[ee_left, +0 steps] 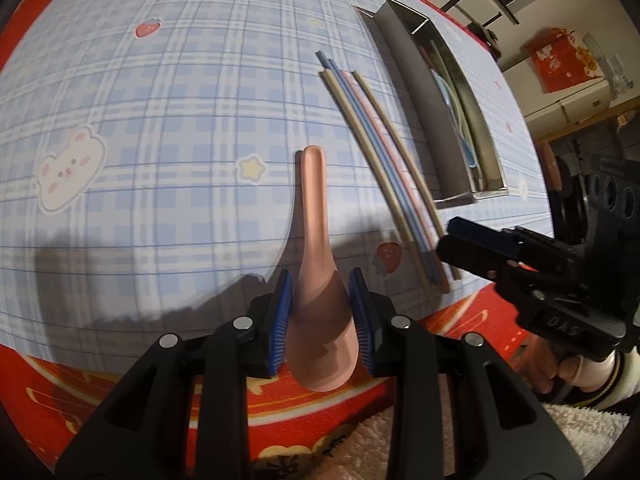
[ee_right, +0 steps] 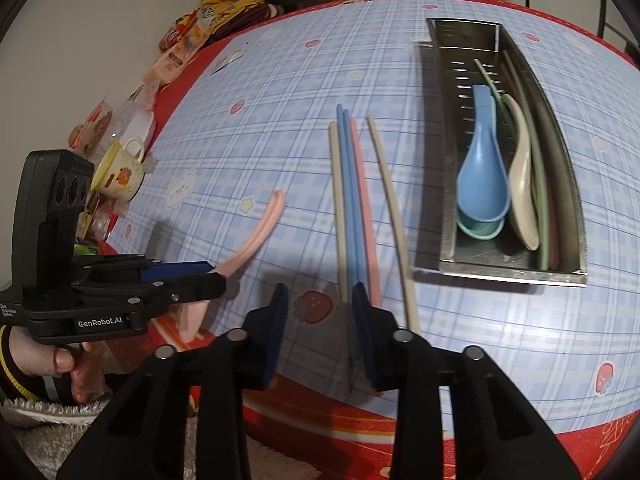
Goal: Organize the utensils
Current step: 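Close the left tool on the pink spoon handle and lift it, then lower the pink spoon back onto the table and open the left tool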
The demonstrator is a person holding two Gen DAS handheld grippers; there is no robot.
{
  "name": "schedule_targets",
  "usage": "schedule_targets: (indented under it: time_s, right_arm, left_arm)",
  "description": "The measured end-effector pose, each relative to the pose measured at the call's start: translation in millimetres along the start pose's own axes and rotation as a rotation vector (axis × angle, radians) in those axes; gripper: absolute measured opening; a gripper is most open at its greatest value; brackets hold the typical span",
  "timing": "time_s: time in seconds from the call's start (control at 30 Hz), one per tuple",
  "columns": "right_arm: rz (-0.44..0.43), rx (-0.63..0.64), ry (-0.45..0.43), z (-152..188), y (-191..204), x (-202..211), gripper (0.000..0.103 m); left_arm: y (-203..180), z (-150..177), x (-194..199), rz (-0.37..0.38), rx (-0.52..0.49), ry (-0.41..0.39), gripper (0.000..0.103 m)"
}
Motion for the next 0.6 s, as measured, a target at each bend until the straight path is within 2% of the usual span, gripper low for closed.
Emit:
schedule_targets:
  time_s: [0.13,0.27,0.4,0.6]
  right_arm:
    - [-0.027,0.029,0.033,2,9,-8,0.013]
    - [-0.036,0.052,0.090,8,16,-22,0.008]
    - [-0.004,0.058,0.104,11,15,-25,0.007]
    - [0.054,0.018,0.106,15,2,-25,0.007]
  left_arm:
    - [1,1,-4,0.053,0.034,0.006,0.032]
    - [-1,1,-10,0.082,0.040,0.029,0.032]
    - [0,0,-11,0.045,0.015,0.028,0.032]
    - [6,-2,-15,-0.091,-0.045,0.055,0.033]
Point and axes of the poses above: each gripper's, at about its wrist camera, not at the fingertips, and x roughly against the way its jaws point, y to its left, z to its underside, the point moved 3 cm from there along -x, roughly the way its jaws point, and after that the axes turned 6 degrees about -y, right-handed, at the moved point
